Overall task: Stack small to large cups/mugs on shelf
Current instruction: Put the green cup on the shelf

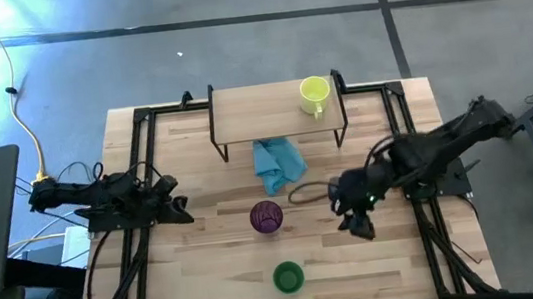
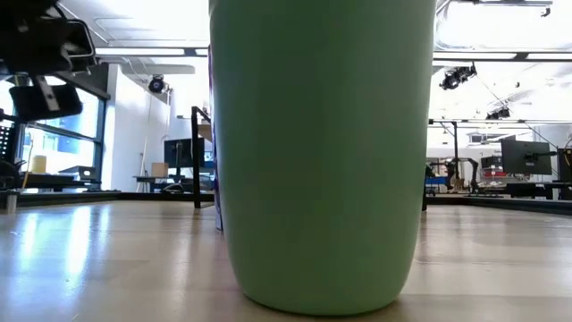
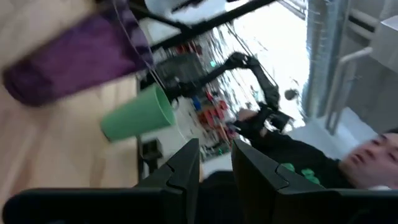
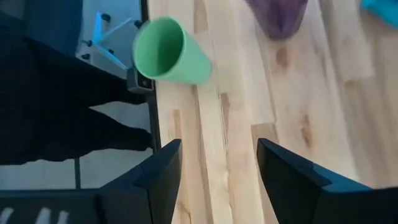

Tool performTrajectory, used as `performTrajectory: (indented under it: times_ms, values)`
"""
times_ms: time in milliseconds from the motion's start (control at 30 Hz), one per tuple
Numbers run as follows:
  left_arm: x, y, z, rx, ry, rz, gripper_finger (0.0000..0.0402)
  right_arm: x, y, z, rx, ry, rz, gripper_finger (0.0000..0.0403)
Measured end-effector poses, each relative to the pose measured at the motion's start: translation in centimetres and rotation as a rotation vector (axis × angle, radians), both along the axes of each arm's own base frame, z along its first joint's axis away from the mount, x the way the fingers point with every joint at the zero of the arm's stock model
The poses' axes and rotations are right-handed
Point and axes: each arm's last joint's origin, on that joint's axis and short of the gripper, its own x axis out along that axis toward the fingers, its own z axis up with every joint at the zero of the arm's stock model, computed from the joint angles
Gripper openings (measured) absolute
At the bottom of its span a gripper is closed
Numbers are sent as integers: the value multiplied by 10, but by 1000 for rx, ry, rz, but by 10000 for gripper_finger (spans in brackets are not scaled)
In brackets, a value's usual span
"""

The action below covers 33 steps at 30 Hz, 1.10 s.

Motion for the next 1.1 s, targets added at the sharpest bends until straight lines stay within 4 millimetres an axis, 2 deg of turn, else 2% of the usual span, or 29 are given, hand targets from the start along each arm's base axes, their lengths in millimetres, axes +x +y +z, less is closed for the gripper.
performTrajectory:
  times_ms: [200,367,633,867,1100]
  values:
    - [-1,-10,-1,-80,43,-32,83,10,15,-41,73,-67,-84,200]
    - [-2,-14,-3,-40,45,-21,83,19,20,-59,191,-165,-168,200]
    - [0,-18,-6,21,70,-31,83,24,33,-67,274,-206,-268,197]
    - [1,-18,-8,83,64,-31,83,43,59,-84,350,-254,-244,171]
    - [2,-18,-9,125,53,-29,83,58,68,-102,369,-238,-279,159]
